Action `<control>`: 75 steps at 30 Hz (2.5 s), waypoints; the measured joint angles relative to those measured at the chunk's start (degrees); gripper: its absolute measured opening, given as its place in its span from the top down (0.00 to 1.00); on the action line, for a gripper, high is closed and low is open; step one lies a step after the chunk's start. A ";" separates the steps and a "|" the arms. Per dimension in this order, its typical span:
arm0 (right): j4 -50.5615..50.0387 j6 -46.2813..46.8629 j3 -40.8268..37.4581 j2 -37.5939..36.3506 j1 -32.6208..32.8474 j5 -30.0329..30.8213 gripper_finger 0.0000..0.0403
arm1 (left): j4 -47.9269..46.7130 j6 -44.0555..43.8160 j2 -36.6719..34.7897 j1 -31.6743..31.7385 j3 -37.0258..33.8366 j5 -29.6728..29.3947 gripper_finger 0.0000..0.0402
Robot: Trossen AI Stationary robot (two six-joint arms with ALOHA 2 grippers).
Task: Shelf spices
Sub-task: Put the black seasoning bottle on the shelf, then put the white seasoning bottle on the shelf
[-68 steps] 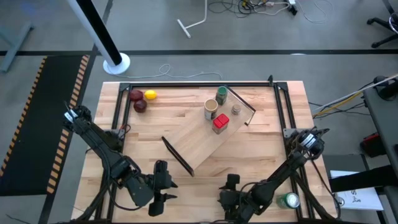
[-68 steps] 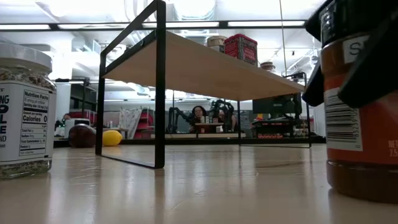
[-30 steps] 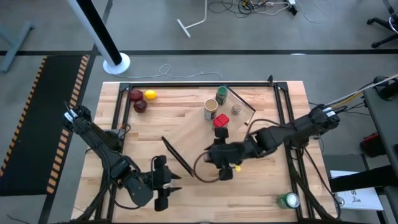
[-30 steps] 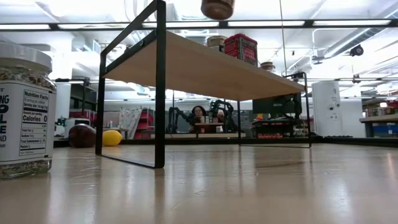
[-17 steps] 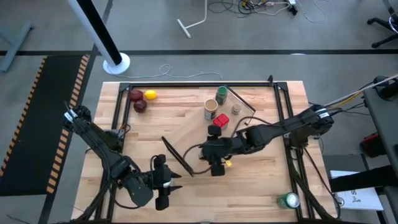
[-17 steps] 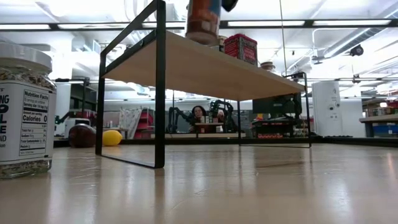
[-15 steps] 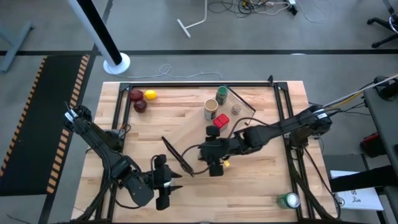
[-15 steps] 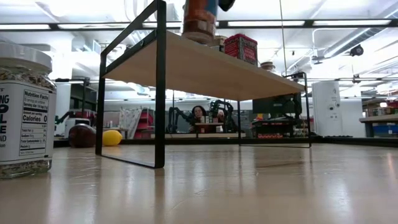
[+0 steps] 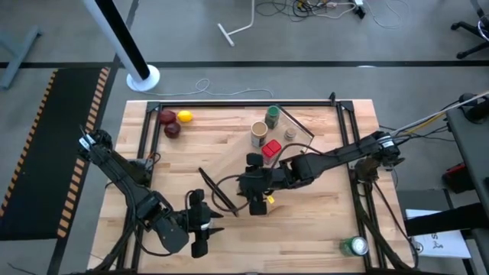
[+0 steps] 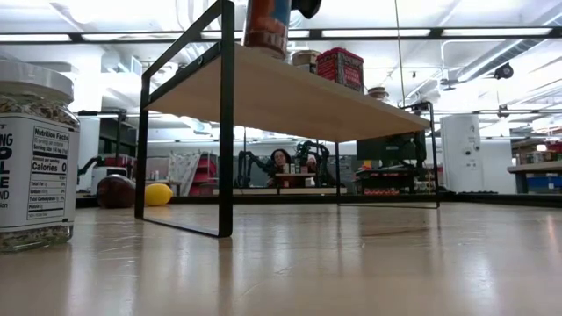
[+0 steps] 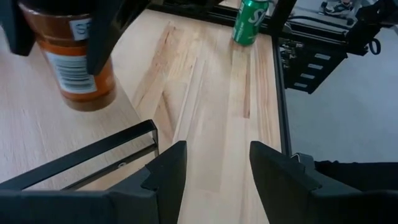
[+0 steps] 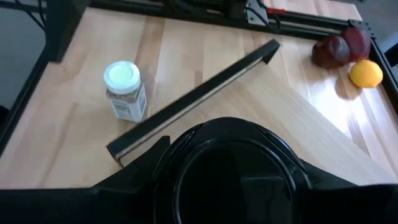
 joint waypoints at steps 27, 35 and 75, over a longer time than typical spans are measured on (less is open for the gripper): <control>-3.20 -2.41 6.08 -0.22 -0.66 0.56 0.31 | -0.31 0.59 0.00 0.00 0.00 0.02 0.59; -22.40 1.80 20.85 -0.29 0.24 -1.07 0.24 | -0.36 0.56 0.00 -0.34 0.00 3.61 0.59; -3.28 27.10 -2.80 11.04 32.39 26.10 0.44 | -17.20 -26.55 5.05 -4.25 -10.41 21.18 0.56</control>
